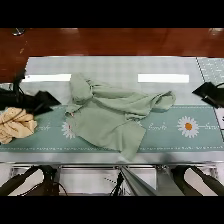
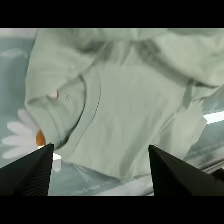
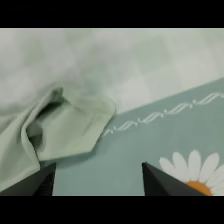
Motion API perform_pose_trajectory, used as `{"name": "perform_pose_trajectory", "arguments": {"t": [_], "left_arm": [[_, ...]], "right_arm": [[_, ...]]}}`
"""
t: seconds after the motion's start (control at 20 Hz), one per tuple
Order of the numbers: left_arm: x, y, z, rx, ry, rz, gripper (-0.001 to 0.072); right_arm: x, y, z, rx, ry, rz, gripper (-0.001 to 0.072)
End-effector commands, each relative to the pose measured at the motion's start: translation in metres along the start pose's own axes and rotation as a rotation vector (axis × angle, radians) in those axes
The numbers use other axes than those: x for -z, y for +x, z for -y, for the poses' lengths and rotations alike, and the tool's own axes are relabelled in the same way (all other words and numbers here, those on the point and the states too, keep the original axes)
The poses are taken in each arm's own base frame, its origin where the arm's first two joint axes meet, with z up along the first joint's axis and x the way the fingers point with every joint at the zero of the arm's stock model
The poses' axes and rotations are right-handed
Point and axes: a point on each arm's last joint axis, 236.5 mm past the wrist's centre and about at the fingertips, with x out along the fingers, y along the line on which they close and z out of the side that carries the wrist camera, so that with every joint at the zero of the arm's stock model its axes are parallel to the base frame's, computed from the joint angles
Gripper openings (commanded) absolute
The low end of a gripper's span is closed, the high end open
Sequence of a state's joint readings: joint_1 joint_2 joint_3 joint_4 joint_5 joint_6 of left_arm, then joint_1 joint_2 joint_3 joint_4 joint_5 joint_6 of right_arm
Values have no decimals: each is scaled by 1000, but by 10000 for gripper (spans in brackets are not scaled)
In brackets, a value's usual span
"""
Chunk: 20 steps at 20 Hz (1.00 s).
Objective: Fold the shirts.
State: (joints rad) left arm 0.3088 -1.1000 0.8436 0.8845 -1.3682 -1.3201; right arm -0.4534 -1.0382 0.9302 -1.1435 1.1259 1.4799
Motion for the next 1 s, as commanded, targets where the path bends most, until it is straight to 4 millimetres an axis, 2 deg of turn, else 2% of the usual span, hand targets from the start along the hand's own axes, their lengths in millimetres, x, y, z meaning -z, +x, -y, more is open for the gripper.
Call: {"name": "perform_pose_trajectory", "arguments": {"t": [0.0,0.05,0.15,0.3,0.45,0.6,0.7,0.8,0.9,0.95], "left_arm": [[80,38,-39,-32,-165,-160,703],[97,49,-42,-14,-206,-194,703],[115,65,-39,46,-239,-215,703],[129,83,-18,159,-275,-219,703],[145,111,-1,173,-254,-225,703],[145,136,28,205,-228,-176,703],[149,147,46,219,-208,-159,702],[165,153,67,256,-189,-196,703],[178,159,71,240,-145,-217,703],[178,161,70,230,-149,-210,703]], "right_arm": [[67,26,-7,-92,28,-86,620],[77,31,-4,-92,39,-106,619],[84,36,0,-89,38,-122,620],[80,36,0,-86,37,-105,620],[79,36,0,-87,38,-99,620],[78,36,-1,-92,42,-98,620],[78,36,-2,-94,43,-98,620],[78,36,-3,-101,47,-97,620],[77,36,-3,-100,47,-93,620],[77,36,-3,-100,47,-93,620]]}}
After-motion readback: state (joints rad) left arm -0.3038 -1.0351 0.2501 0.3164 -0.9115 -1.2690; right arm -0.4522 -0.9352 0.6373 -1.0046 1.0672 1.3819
